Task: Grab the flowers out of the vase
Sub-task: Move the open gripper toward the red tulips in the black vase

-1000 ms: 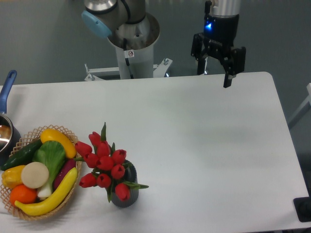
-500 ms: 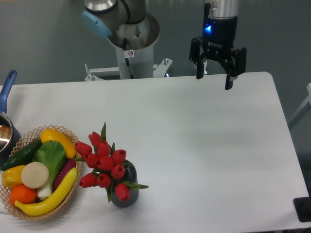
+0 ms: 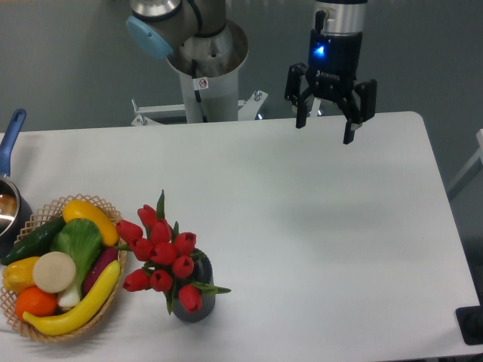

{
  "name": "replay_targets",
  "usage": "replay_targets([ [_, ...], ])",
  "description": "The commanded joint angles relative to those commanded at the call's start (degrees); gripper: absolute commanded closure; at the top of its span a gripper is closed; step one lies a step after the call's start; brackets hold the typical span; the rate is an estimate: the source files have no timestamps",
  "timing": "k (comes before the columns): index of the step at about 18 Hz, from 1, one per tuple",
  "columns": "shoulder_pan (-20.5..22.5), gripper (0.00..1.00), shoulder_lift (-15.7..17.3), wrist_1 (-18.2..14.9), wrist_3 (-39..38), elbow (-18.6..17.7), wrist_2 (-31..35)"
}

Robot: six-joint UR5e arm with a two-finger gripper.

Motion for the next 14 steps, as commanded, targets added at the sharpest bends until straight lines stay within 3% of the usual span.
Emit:
replay_targets([
  [5,-0.9,0.00,-0.4,1.1,-2.3,-1.3,-2.6],
  [11,-5.7,0.00,-3.5,9.0,-2.3,-4.5,-2.6],
  [14,-8.1,0.00,-5.2,9.1,-2.4,-4.7,-2.8],
])
